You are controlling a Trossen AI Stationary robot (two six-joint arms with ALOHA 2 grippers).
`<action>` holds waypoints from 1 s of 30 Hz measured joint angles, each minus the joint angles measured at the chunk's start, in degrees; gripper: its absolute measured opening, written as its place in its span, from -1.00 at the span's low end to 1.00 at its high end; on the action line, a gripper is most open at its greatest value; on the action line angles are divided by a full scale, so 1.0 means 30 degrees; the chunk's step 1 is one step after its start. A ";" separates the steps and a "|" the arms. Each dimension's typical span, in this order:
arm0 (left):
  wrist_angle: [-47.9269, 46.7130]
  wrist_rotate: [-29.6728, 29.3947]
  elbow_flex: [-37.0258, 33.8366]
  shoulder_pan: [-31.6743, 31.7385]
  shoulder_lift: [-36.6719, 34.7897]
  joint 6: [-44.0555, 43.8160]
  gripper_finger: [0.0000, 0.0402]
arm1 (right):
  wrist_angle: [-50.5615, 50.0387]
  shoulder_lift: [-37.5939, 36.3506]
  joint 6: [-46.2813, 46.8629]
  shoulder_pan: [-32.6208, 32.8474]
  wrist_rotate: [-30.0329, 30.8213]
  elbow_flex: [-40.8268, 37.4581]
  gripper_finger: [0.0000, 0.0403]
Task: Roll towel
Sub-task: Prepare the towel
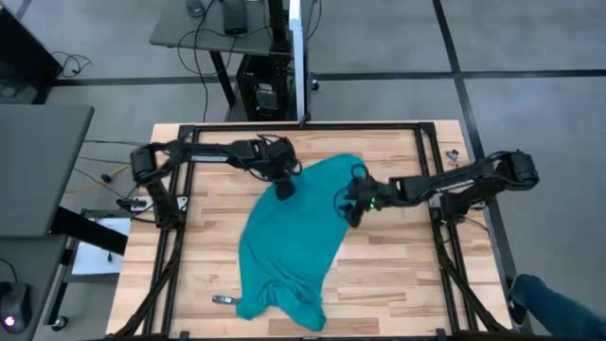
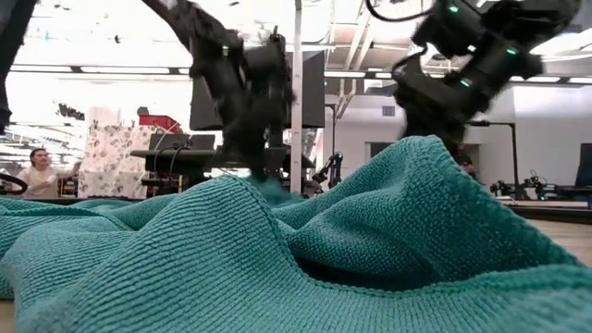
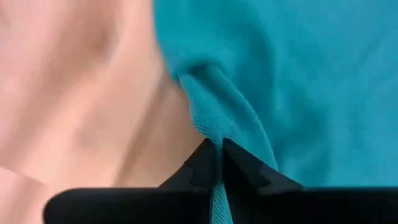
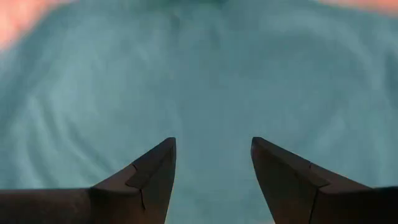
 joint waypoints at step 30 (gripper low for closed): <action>0.0114 0.0251 0.0478 -0.4029 -0.1446 -0.0262 -1.00 | -0.4588 0.9978 -2.1137 -0.5383 -0.9238 1.0288 0.00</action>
